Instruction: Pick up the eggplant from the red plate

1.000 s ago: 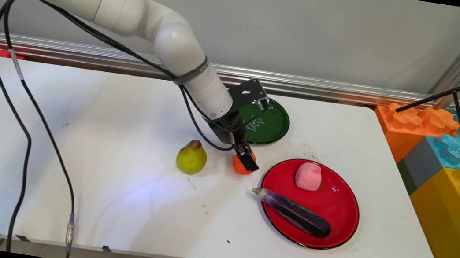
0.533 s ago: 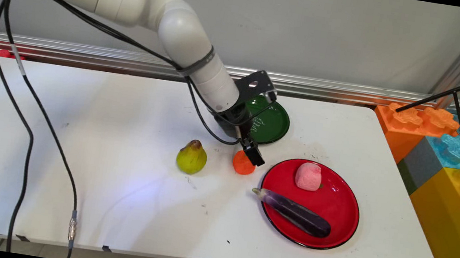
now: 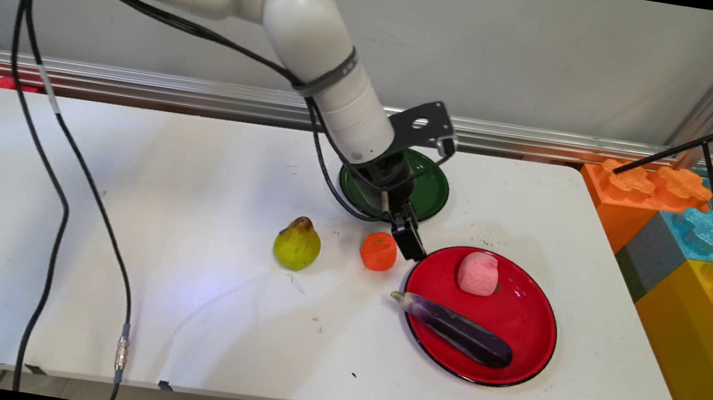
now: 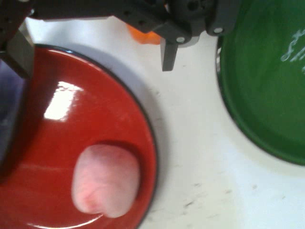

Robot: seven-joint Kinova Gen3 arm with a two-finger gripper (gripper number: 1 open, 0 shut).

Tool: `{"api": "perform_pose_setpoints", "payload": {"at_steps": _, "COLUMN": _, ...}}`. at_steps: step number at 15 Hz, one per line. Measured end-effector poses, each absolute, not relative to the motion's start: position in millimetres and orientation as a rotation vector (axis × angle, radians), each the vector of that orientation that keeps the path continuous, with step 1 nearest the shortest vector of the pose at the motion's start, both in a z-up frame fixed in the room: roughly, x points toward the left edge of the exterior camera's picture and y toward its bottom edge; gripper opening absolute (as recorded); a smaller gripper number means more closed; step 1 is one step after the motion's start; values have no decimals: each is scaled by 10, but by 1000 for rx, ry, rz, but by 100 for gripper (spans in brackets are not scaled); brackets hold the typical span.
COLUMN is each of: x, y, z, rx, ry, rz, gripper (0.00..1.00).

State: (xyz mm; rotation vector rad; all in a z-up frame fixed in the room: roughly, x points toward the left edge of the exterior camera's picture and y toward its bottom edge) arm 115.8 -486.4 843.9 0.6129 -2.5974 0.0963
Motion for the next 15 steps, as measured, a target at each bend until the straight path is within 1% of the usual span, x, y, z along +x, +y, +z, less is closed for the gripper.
{"api": "perform_pose_setpoints", "payload": {"at_steps": 7, "x": 913, "y": -4858, "z": 8574, "rx": 487, "ry": -2611, "rz": 14, "gripper": 100}}
{"api": "perform_pose_setpoints", "payload": {"at_steps": 15, "x": 721, "y": -4940, "z": 8601, "rx": 282, "ry": -2650, "rz": -37, "gripper": 100}}
